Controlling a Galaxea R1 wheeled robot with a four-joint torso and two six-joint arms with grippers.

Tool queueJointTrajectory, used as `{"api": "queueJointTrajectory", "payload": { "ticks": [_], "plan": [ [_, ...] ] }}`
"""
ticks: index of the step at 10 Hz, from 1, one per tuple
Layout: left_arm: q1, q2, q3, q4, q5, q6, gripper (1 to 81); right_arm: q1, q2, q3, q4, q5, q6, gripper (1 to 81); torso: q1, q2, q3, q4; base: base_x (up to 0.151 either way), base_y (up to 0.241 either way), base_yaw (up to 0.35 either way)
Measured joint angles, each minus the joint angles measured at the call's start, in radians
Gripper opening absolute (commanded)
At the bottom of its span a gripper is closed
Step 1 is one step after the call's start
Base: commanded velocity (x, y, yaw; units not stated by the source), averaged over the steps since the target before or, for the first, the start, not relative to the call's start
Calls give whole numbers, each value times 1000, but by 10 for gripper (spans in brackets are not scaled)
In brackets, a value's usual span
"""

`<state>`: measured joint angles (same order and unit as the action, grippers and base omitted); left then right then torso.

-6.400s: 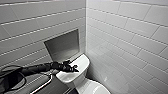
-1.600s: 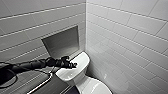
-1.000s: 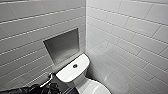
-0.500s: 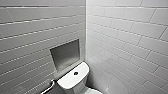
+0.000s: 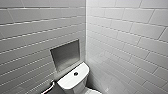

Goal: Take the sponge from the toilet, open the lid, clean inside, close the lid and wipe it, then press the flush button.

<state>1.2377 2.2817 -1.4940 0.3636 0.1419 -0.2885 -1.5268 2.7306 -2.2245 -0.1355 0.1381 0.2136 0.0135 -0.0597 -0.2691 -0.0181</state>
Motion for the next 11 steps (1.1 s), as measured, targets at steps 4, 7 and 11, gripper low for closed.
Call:
{"api": "queueJointTrajectory", "payload": {
  "ticks": [4,7,11],
  "plan": [
    [93,131,-246,15,-90,7,10,-8,16,-17,-1,-7,0,10,0,0,58,0,0,0,0],
    [147,231,-408,15,-149,7,10,-11,37,-47,-3,-10,-4,10,-2,-1,85,0,0,0,0],
    [183,397,-680,15,-182,7,10,-16,92,-138,-7,-7,-4,10,-3,-2,84,0,0,0,0]
  ]
}}
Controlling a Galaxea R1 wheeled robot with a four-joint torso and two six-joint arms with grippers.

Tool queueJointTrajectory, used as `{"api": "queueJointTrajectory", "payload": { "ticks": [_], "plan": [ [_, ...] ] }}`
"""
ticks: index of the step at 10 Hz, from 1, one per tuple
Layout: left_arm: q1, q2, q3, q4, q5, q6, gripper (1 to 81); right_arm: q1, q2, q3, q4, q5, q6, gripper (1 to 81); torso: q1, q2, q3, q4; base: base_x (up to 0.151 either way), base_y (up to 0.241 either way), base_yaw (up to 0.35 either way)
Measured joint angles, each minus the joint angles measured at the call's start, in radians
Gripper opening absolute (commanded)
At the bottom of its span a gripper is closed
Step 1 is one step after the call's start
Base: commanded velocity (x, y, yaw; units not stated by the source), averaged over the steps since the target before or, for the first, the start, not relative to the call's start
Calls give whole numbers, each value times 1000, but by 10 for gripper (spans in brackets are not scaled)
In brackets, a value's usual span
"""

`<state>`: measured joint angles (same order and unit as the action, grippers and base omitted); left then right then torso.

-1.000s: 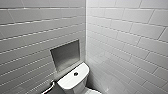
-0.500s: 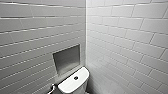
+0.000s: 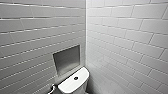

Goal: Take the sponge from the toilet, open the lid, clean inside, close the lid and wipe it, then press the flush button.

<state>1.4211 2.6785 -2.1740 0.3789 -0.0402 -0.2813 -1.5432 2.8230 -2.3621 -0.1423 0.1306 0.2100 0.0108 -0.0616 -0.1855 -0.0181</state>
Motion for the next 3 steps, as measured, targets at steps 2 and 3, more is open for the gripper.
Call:
{"api": "queueJointTrajectory", "payload": {
  "ticks": [2,3],
  "plan": [
    [12,83,-116,0,-9,0,10,-12,9,-7,0,0,0,10,0,0,0,0,0,0,0],
    [17,128,-170,0,-12,0,10,-13,9,-7,0,0,0,10,0,0,0,0,0,0,0]
  ]
}}
